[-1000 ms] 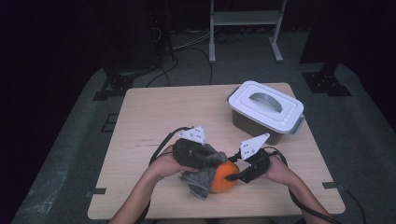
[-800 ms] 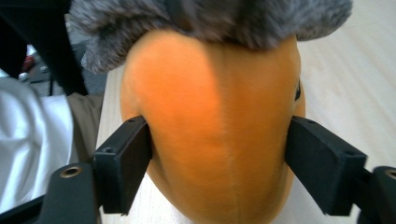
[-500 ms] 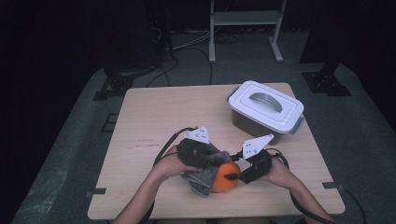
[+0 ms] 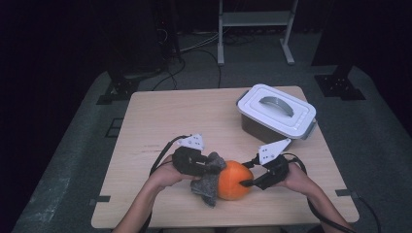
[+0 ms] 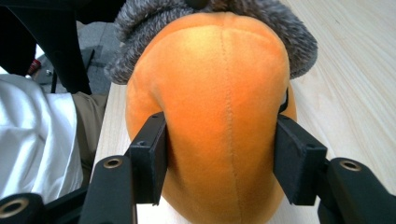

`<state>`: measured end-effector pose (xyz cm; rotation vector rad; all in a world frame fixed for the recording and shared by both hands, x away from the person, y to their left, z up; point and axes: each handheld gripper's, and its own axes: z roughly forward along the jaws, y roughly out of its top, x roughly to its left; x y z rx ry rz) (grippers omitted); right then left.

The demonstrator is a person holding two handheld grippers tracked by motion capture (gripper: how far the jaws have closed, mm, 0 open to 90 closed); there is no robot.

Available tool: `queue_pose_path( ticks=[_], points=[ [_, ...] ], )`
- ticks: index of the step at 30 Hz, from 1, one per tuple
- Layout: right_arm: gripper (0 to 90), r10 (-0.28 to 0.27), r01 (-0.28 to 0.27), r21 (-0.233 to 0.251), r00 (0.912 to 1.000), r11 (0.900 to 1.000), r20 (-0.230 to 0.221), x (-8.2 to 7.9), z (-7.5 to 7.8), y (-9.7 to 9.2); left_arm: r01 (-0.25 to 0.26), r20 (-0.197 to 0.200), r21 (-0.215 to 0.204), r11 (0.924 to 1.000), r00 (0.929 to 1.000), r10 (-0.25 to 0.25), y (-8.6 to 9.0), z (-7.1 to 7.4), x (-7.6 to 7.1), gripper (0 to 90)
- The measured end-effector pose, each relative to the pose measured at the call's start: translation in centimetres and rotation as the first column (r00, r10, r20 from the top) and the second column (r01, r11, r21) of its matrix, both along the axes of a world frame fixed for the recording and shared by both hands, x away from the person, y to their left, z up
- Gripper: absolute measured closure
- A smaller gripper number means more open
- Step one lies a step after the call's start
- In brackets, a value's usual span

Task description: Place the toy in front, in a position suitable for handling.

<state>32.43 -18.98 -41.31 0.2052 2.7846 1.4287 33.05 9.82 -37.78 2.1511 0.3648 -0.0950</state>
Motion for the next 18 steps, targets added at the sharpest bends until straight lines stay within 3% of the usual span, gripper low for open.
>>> queue_pose_path(
  ticks=[7, 11, 14, 18],
  points=[
    [38.1, -0.035, 0.035, 0.013, 0.9989, 0.9993, -0.033, 0.4, -0.5, -1.5, 0.016, -0.003, -0.011, 0.9998, 0.9999, -0.016, -1.1, -0.1, 0.0, 71.0],
    [24.5, -0.099, 0.097, -0.022, 0.9922, 0.995, -0.076, 0.3, 0.1, -1.6, -0.003, -0.022, -0.008, 1.0, 0.9998, 0.003, -2.0, -0.1, 0.1, 71.0],
    [19.7, -0.15, 0.148, -0.051, 0.9879, 0.9877, -0.039, -0.3, 0.9, -1.7, -0.035, -0.038, -0.016, 0.9993, 0.9987, 0.034, -2.4, 0.0, 0.2, 71.1],
    [18.4, -0.157, 0.157, -0.043, 0.9875, 0.9866, 0.013, -1.3, 2.4, -1.4, -0.033, -0.046, -0.031, 0.999, 0.9985, 0.031, -3.4, 0.0, 0.2, 71.1]
  ],
)
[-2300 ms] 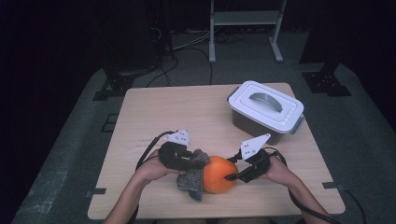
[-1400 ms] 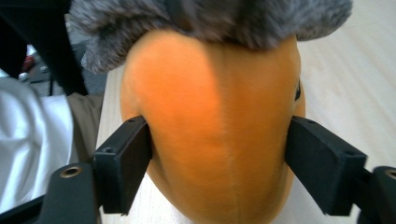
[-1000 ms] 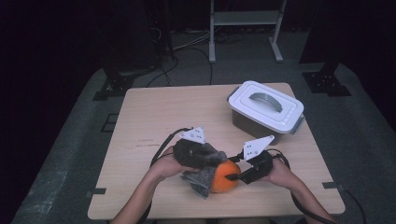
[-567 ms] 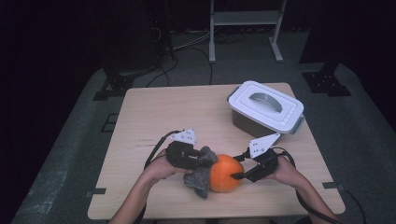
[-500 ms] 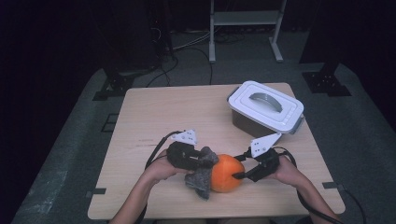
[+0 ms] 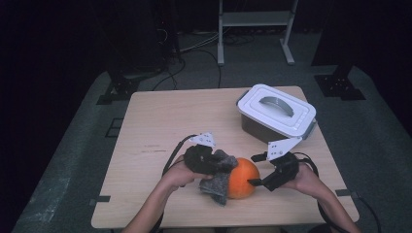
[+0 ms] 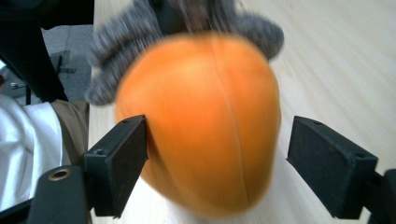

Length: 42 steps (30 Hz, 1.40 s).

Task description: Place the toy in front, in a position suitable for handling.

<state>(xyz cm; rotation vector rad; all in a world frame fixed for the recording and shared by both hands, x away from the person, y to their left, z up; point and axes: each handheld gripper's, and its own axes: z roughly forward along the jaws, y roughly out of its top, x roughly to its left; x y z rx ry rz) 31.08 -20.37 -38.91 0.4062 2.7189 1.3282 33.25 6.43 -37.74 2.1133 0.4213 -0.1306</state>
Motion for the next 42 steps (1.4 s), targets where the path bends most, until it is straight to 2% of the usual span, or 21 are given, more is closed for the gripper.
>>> queue_pose_path(
  ticks=[4, 5, 7, 8, 11, 15, 20, 22, 24, 27, 28, 30, 33, 37, 42],
  points=[
    [15.6, 0.012, -0.011, -0.05, 0.9999, 0.9987, 0.009, -0.2, 0.3, 1.5, 0.008, 0.023, 0.019, 0.9998, 0.9997, -0.008, -0.9, 0.3, -0.2, 71.1],
    [18.8, 0.016, -0.015, -0.065, 0.9998, 0.9978, 0.008, -0.2, 0.1, 1.8, 0.005, 0.03, 0.027, 0.9996, 0.9995, -0.006, -0.9, 0.3, -0.2, 71.1],
    [34.4, 0.019, -0.019, -0.067, 0.9998, 0.9976, 0.001, 0.0, -0.2, 1.9, 0.004, 0.03, 0.025, 0.9997, 0.9995, -0.004, -0.3, 0.2, -0.1, 71.1],
    [43.7, 0.036, -0.035, -0.068, 0.9991, 0.9971, 0.021, 0.1, -0.4, 1.7, -0.003, 0.025, 0.012, 0.9999, 0.9997, 0.003, 0.0, 0.1, 0.0, 71.1],
    [50.8, 0.06, -0.059, -0.039, 0.998, 0.9975, 0.023, 0.2, -0.4, 1.5, -0.017, 0.028, 0.02, 0.9996, 0.9995, 0.017, 1.3, 0.0, 0.1, 71.2],
    [52.5, 0.091, -0.092, 0.006, 0.9951, 0.9958, 0.037, 0.5, -0.1, 2.1, -0.028, 0.046, 0.013, 0.9995, 0.9986, 0.027, 3.2, 0.5, -0.2, 71.2],
    [52.7, 0.146, -0.148, 0.029, 0.9879, 0.9886, 0.052, 1.2, 0.0, 5.0, -0.044, 0.085, 0.003, 0.999, 0.9954, 0.043, 5.3, 2.5, -0.8, 71.2],
    [52.7, 0.163, -0.166, 0.061, 0.9854, 0.9843, 0.049, 1.4, 0.2, 6.2, -0.049, 0.093, 0.01, 0.9988, 0.9945, 0.048, 6.0, 2.9, -0.9, 71.1],
    [52.5, 0.188, -0.192, 0.082, 0.9808, 0.9781, 0.052, 1.7, 0.4, 7.3, -0.053, 0.089, 0.012, 0.9985, 0.9947, 0.052, 6.6, 3.0, -0.8, 71.1],
    [52.2, 0.209, -0.211, 0.062, 0.9769, 0.9755, 0.046, 2.3, -0.1, 8.3, -0.068, 0.062, 0.017, 0.9976, 0.9959, 0.066, 7.0, 1.9, -0.5, 71.1],
    [52.2, 0.214, -0.216, 0.057, 0.976, 0.9747, 0.042, 2.4, -0.4, 8.2, -0.063, 0.056, 0.022, 0.9978, 0.9965, 0.061, 7.0, 1.5, -0.4, 71.1],
    [51.8, 0.22, -0.222, 0.073, 0.975, 0.9724, 0.031, 2.7, -0.8, 7.8, -0.061, 0.021, -0.019, 0.998, 0.9979, 0.061, 7.0, 0.6, -0.2, 71.1],
    [50.4, 0.228, -0.23, 0.061, 0.9731, 0.9714, 0.035, 2.6, -1.3, 6.8, -0.053, 0.006, -0.027, 0.9982, 0.9986, 0.053, 6.7, -0.3, 0.0, 71.1],
    [49.1, 0.217, -0.219, 0.054, 0.9754, 0.9743, 0.04, 2.4, -1.5, 5.0, -0.057, 0.001, -0.014, 0.9983, 0.9984, 0.057, 6.4, -0.6, 0.3, 71.0],
    [48.1, 0.19, -0.191, 0.056, 0.9817, 0.9801, 0.011, 2.4, -2.2, 2.4, -0.062, -0.018, 0.011, 0.998, 0.9979, 0.062, 6.3, -1.5, 0.6, 70.8]
  ],
)
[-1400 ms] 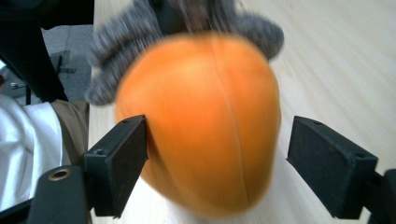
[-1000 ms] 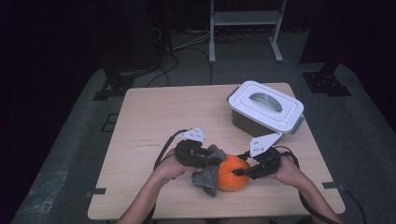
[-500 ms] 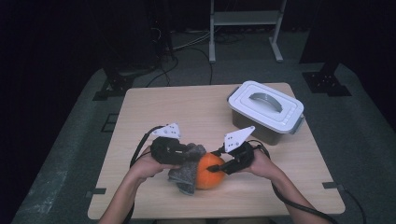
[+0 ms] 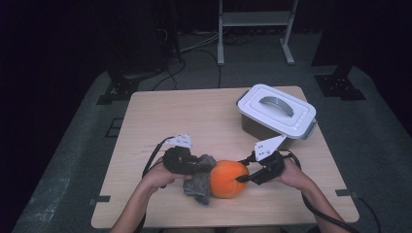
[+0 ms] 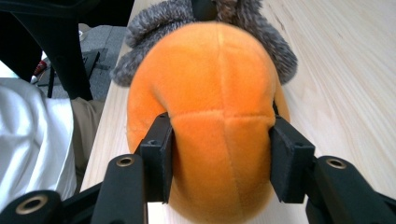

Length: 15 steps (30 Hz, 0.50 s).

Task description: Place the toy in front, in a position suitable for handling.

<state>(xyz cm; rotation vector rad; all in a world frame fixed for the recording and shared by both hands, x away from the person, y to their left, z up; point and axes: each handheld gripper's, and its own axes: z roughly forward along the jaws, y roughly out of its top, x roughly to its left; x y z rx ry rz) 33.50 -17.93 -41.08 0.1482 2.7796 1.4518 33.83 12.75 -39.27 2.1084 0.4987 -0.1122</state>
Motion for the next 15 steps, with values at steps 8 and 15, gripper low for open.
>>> queue_pose_path(
  ticks=[8, 15],
  points=[
    [47.1, -0.013, 0.013, -0.015, 0.9998, 0.9998, -0.013, 0.0, -0.5, -1.4, -0.009, 0.009, 0.043, 0.999, 0.9999, 0.009, 0.0, -0.9, 0.2, 70.6],
    [46.3, -0.033, 0.033, -0.03, 0.9993, 0.999, -0.017, -0.2, -0.7, -2.6, -0.05, 0.029, 0.057, 0.9971, 0.9984, 0.049, 2.7, -0.5, 0.1, 70.7]
  ],
)
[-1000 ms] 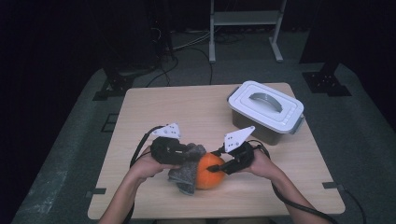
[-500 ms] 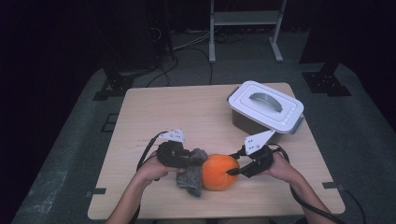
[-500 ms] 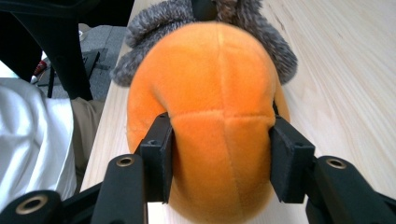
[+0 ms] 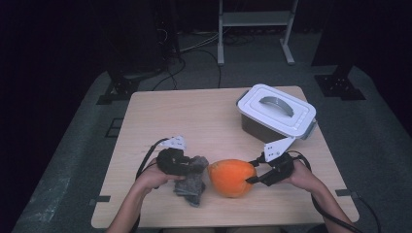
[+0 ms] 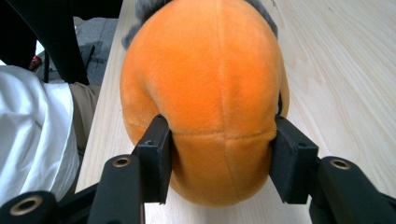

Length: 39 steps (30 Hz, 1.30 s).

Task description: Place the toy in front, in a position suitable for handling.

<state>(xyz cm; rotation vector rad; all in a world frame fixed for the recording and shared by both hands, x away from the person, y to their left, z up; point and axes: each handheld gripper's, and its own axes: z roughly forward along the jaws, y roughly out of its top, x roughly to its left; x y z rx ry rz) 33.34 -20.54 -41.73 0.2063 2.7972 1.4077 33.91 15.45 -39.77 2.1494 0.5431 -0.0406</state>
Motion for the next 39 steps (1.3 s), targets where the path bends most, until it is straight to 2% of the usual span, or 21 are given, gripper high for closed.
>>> queue_pose_path(
  ticks=[3, 5, 10, 14, 17, 18, 21, 24, 26, 29, 34, 39],
  points=[
    [46.3, -0.004, 0.004, 0.001, 1.0, 1.0, 0.0, 0.1, -0.1, -0.3, -0.049, 0.018, -0.004, 0.9988, 0.9987, 0.049, 2.7, 0.9, -0.3, 70.6],
    [46.3, -0.005, 0.005, 0.003, 1.0, 1.0, -0.002, 0.1, -0.2, -0.4, -0.065, 0.03, 0.008, 0.9978, 0.9974, 0.065, 3.9, 1.4, -0.5, 70.6],
    [46.0, -0.007, 0.007, 0.005, 1.0, 1.0, -0.003, 0.1, -0.2, -0.4, -0.142, 0.066, 0.035, 0.9893, 0.9881, 0.139, 8.1, 3.3, -1.3, 70.6],
    [45.7, -0.011, 0.011, 0.005, 0.9999, 0.9999, -0.005, 0.2, -0.3, -0.6, -0.195, 0.093, 0.081, 0.9775, 0.9778, 0.187, 10.9, 4.4, -2.0, 70.6],
    [45.7, -0.013, 0.013, 0.007, 0.9999, 0.9999, -0.009, 0.2, -0.4, -0.7, -0.222, 0.109, 0.153, 0.963, 0.9723, 0.207, 12.0, 4.3, -2.3, 70.6],
    [45.6, -0.012, 0.012, 0.006, 0.9999, 0.9999, -0.009, 0.2, -0.4, -0.8, -0.231, 0.101, 0.151, 0.9612, 0.9709, 0.217, 12.3, 4.0, -2.3, 70.6],
    [45.4, -0.015, 0.015, 0.007, 0.9998, 0.9999, -0.013, 0.3, -0.4, -0.8, -0.243, 0.074, 0.161, 0.9567, 0.9696, 0.234, 12.4, 2.4, -2.0, 70.3],
    [44.3, -0.019, 0.019, 0.007, 0.9996, 0.9998, -0.019, 0.3, -0.4, -0.9, -0.234, 0.033, 0.175, 0.9564, 0.9723, 0.231, 11.8, 0.2, -1.4, 68.8],
    [42.4, -0.022, 0.022, 0.004, 0.9996, 0.9997, -0.02, 0.2, -0.5, -1.0, -0.231, 0.01, 0.159, 0.9599, 0.9726, 0.232, 11.2, -0.8, -1.1, 66.6],
    [39.9, -0.029, 0.029, 0.002, 0.9991, 0.9996, -0.032, 0.2, -0.5, -1.1, -0.209, -0.012, 0.145, 0.9671, 0.9771, 0.213, 10.2, -2.0, -0.8, 64.1],
    [32.9, -0.055, 0.054, -0.011, 0.9962, 0.9985, -0.067, 0.0, -0.5, -1.1, -0.184, -0.022, 0.113, 0.9764, 0.982, 0.187, 8.8, -2.3, -0.6, 56.9],
    [30.3, -0.075, 0.073, -0.027, 0.9947, 0.997, -0.07, -0.5, -0.6, -1.2, -0.166, -0.023, 0.077, 0.983, 0.9854, 0.169, 8.0, -2.0, -0.6, 48.1]
  ],
)
